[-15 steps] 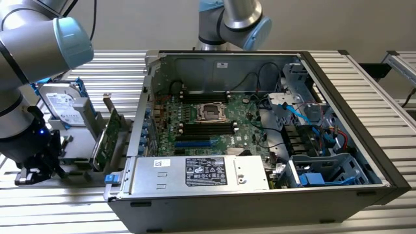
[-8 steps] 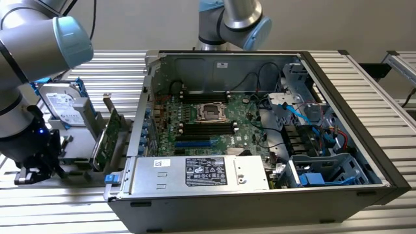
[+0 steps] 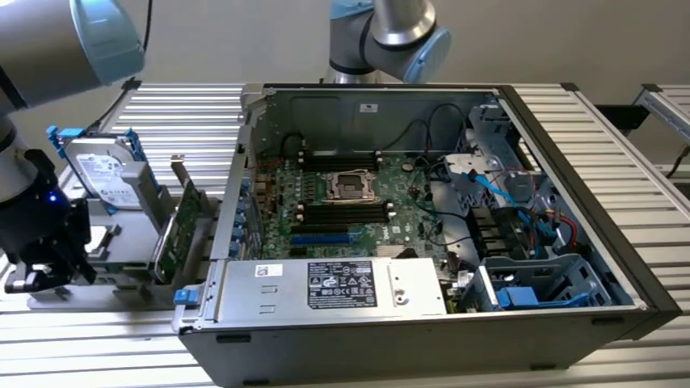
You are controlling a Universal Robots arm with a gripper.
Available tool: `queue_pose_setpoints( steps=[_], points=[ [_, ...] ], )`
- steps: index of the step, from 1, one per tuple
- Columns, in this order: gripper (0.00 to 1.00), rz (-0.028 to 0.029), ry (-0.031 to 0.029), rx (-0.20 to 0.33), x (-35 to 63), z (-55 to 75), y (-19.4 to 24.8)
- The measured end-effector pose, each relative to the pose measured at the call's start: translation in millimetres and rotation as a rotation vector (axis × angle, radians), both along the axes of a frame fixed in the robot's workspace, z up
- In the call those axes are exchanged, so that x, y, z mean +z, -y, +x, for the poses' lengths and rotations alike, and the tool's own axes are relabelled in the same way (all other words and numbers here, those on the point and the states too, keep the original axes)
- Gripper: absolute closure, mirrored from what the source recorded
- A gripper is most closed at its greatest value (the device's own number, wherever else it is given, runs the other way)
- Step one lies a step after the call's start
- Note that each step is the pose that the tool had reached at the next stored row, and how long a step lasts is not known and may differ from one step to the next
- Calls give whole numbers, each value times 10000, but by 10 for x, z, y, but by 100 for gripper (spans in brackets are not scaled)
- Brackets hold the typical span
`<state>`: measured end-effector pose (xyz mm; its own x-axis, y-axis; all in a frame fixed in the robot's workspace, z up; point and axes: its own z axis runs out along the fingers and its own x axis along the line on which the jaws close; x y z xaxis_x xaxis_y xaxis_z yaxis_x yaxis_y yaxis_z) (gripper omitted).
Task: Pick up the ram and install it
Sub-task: 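Pick up the ram and move it above insertion slot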
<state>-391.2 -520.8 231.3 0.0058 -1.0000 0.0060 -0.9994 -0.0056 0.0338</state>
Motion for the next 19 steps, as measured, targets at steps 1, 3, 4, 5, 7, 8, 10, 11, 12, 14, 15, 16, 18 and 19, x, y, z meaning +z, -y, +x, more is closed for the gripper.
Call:
queue_pose_setpoints(
  steps=[1, 3, 4, 5, 7, 8, 10, 11, 12, 14, 15, 16, 18, 19],
  points=[
    [86, -1, -12, 1, 45, 5, 0],
    [86, 1, -39, 0, 138, 20, 0],
    [86, 0, -51, 0, 184, 29, 0],
    [86, 0, -65, 0, 229, 44, 0],
    [86, 2, -103, 0, 316, 87, 0],
    [86, 2, -129, 1, 360, 115, 0],
    [86, 0, -187, 0, 451, 186, 0],
    [86, 0, -211, 0, 496, 224, 0],
    [86, 1, -234, 1, 542, 265, 0],
    [86, 0, -278, 1, 632, 345, 0],
    [86, 0, -299, 2, 677, 385, 0],
    [86, 1, -319, 2, 723, 425, 0],
    [86, 0, -360, 3, 813, 506, 0],
    [86, 0, -380, 4, 858, 547, 0]
  ],
)
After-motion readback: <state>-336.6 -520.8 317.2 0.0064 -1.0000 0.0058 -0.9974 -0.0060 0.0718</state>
